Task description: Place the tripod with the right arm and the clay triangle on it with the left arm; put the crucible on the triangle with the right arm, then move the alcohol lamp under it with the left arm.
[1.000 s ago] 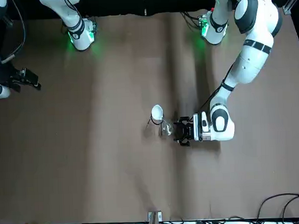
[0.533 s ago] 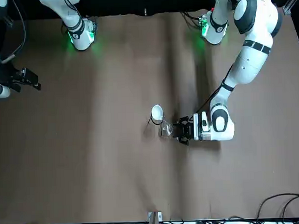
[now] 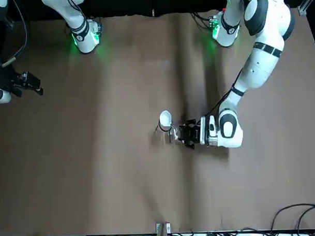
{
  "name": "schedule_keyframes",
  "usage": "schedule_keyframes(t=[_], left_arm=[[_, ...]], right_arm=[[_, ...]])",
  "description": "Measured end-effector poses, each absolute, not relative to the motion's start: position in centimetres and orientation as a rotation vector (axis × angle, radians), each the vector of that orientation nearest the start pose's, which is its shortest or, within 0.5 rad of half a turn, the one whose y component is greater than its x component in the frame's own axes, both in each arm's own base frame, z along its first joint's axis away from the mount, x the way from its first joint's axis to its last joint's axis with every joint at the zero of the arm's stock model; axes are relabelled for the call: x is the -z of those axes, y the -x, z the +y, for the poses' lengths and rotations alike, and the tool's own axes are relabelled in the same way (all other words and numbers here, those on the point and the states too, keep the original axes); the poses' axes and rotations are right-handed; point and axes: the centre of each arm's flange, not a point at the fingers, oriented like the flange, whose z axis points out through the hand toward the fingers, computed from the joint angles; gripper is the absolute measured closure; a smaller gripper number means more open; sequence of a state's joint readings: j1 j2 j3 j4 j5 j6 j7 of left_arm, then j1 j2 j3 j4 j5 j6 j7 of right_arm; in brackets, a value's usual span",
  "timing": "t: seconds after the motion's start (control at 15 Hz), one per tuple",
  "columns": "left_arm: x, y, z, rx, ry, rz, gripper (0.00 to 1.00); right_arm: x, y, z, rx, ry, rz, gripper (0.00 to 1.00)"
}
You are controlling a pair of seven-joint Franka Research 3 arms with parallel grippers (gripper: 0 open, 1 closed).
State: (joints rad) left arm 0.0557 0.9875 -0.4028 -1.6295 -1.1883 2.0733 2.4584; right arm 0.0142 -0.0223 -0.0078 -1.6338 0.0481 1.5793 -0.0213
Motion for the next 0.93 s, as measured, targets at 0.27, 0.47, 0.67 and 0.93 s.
schedule_keyframes(t=[0.27,0.47,0.67,0.93], left_arm=[[-8.1,-59.3,-25.7,-0.911,-1.242,-1.518,0.37],[-8.1,-58.7,-27.0,-0.9,-1.218,-1.528,0.37],[-8.1,-58.0,-28.6,-0.893,-1.205,-1.523,0.37],[-8.2,-57.7,-29.3,-0.891,-1.2,-1.517,0.37]], right_arm=[[-60.8,-54.7,0.9,-0.049,3.092,-0.041,0.0],[-60.8,-54.7,0.9,-0.049,3.092,-0.041,0.0],[-60.8,-54.7,0.9,-0.049,3.092,-0.042,0.0],[-60.8,-54.7,0.9,-0.05,3.092,-0.043,0.0]])
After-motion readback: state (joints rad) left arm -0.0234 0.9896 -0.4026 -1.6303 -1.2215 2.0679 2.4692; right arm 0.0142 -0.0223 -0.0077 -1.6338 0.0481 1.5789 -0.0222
